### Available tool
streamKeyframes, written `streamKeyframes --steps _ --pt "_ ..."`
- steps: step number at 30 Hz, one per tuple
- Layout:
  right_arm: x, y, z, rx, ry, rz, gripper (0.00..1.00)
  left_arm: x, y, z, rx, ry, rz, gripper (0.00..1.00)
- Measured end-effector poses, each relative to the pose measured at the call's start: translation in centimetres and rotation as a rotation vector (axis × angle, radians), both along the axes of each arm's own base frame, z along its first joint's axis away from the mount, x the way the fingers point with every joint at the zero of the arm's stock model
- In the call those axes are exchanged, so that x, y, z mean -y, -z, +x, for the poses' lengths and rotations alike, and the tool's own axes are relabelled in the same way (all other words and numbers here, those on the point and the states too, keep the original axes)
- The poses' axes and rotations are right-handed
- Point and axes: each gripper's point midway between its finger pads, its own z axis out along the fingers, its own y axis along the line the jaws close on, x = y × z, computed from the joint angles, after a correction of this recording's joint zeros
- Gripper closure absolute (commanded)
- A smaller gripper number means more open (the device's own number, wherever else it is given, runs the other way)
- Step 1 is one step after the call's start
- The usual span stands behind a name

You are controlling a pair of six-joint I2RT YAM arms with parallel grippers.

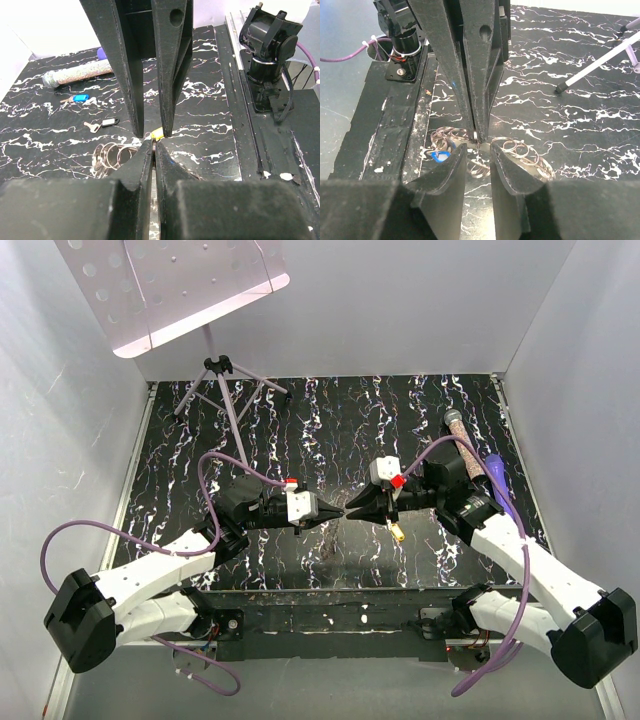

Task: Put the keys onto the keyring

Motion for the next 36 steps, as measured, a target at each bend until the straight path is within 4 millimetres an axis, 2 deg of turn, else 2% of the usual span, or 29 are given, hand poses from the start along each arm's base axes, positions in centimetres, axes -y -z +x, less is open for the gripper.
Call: streamKeyframes --steps 19,36 --pt "-0.4 0.7 -0.5 -0.033 -0.024 -0.005 0.74 0.0 -0.6 -0.3 0.000 0.006 -0.030 1.00" --pt "-0.6 0.7 -0.9 -0.037 -0.040 -0.003 0.95 0.0 -0.7 -0.6 -0.009 0.018 -0.038 1.00"
